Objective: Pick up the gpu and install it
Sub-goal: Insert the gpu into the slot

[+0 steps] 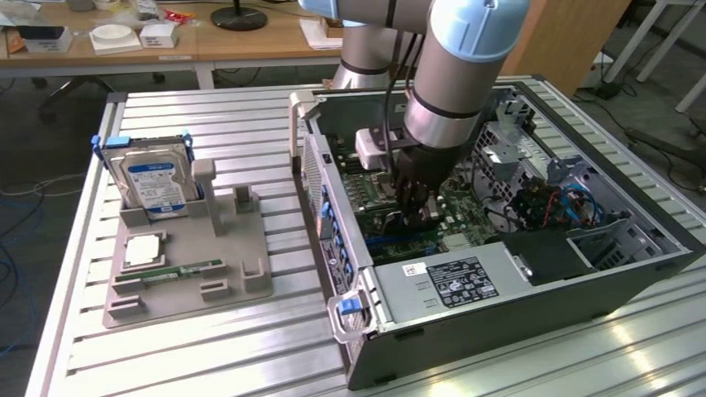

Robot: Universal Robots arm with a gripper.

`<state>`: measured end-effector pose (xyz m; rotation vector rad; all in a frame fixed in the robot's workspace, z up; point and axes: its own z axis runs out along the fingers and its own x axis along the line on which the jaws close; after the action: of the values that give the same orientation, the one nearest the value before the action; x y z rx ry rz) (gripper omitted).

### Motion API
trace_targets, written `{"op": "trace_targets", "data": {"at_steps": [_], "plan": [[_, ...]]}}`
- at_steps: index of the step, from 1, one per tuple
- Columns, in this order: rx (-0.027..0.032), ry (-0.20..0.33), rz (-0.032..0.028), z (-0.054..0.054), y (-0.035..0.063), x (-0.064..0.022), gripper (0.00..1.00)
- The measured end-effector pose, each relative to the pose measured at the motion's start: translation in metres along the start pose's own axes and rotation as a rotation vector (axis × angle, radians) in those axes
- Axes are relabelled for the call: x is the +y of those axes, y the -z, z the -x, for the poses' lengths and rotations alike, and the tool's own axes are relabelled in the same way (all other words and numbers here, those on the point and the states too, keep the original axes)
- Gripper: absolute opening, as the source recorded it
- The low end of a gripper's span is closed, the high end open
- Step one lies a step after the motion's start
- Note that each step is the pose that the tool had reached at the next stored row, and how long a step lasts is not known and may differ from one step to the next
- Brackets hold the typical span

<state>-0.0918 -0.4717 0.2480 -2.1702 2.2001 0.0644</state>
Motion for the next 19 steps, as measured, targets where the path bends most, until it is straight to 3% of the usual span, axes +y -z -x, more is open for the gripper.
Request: {"op": "trace_targets", "data": {"at_steps": [19], "plan": [[-0.0002,0.000,-0.0001,-0.0003,-0.0044,0.0001,0.26]]}}
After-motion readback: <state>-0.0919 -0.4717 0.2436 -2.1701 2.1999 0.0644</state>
